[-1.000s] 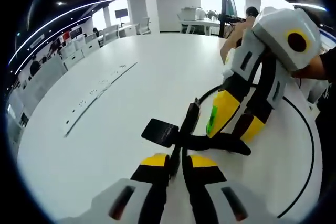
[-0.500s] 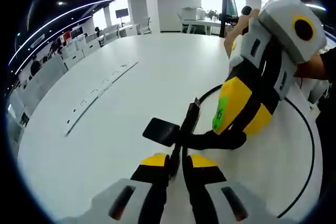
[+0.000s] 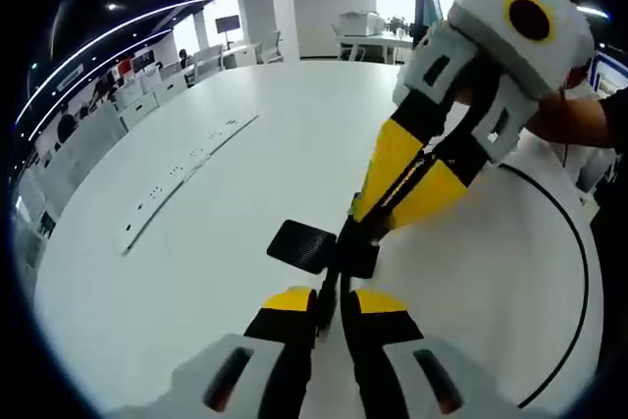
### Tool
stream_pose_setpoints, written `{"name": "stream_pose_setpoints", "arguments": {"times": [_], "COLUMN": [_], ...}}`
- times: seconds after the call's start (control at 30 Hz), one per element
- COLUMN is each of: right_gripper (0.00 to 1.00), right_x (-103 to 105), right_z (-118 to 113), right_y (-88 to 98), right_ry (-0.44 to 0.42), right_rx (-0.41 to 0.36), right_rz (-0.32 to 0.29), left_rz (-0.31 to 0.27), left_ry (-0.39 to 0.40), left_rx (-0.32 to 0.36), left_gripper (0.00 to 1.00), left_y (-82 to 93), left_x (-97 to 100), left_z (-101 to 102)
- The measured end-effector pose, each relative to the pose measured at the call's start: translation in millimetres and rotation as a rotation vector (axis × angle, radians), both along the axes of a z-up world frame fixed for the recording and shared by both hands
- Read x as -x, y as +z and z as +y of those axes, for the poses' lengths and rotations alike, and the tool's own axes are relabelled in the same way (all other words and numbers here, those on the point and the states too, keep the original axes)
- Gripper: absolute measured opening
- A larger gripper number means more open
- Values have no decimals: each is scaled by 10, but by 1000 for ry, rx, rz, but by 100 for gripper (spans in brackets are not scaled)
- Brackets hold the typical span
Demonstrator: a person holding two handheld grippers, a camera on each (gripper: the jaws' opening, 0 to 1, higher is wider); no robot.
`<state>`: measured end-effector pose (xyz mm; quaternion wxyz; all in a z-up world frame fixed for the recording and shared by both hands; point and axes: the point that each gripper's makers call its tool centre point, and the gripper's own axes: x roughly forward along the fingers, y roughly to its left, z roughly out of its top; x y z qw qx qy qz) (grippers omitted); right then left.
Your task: Find the charging cable on the desk, coil it up and secure with Velcro.
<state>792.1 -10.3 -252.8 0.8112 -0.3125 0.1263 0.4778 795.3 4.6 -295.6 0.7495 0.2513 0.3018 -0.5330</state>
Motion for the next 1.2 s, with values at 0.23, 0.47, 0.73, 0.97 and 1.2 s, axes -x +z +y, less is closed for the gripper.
{"name": "stream_pose_setpoints", "arguments": {"times": [0.23,0.47,0.73,0.97,1.2], "right_gripper": [4,3,3,3,3], "right_x": [-220,-366,-430,-473,-487], "right_z": [-70,-105,-79,-45,-13], "right_y": [-80,-166,-315,-360,-356], "right_ry": [-71,-108,-111,-98,-95], "right_rx": [-32,-32,-18,-7,-12], "right_rz": [54,88,122,133,142], "left_rz": [-1,-8,-13,-12,-18], "left_ry": [-4,-13,-14,-12,-15], "left_rx": [2,-10,-15,-7,-14], "left_gripper": [15,15,15,15,15], "left_y": [-1,-3,-3,6,17], "left_x": [-1,-1,-13,-18,-17], "left_z": [-7,-18,-31,-22,-2]}}
